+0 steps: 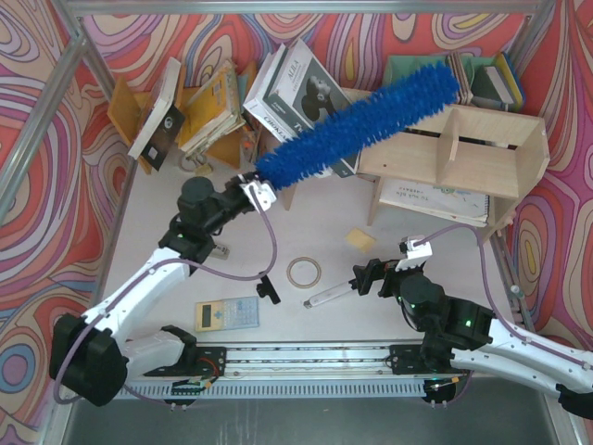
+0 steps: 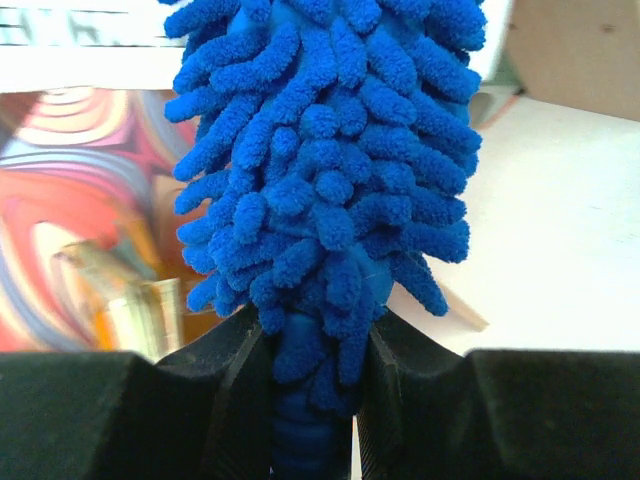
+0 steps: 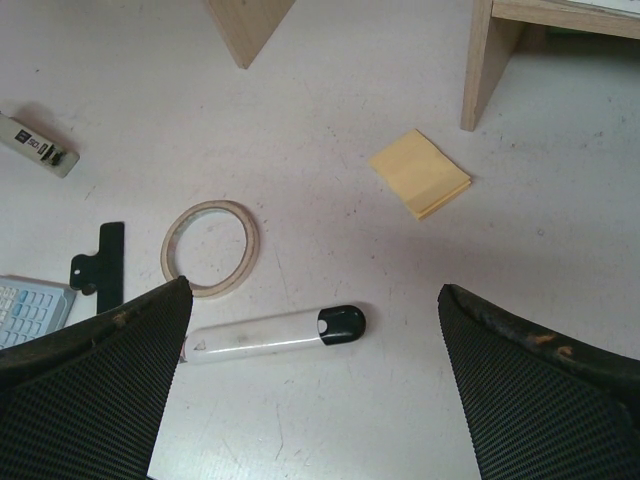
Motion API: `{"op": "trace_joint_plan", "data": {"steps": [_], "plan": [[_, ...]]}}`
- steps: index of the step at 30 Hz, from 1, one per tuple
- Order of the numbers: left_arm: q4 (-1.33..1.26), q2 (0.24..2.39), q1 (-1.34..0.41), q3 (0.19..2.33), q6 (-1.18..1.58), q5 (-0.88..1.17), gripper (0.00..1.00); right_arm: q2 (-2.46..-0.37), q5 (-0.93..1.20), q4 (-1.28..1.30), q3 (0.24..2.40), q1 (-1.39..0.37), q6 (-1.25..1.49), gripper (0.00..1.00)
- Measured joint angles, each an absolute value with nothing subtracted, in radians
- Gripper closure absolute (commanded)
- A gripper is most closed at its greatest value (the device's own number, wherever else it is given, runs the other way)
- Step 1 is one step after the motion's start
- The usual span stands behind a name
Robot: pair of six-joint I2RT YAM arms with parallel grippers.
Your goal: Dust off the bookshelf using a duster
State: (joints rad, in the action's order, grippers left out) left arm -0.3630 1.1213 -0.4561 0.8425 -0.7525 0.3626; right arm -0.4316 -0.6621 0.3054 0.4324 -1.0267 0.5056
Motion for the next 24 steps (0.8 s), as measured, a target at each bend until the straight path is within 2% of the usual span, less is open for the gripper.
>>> {"op": "trace_joint_plan", "data": {"steps": [5,12,24], "plan": [[-0.368,1.199,-0.535,0.809,-0.758,0.358,1.00,-0.432,-0.662,0.306,0.432,-1.027,0.505,0.02],[-0.348,1.202,-0.545,0.829,-0.799,0.335,1.00,-0.432,-0.662,0.306,0.432,-1.027,0.506,0.02],[-0.302,1.067,-0.385,0.953,-0.812,0.322,1.00,-0.405,-0.665,0.307,0.432,-1.027,0.505,0.02]]}}
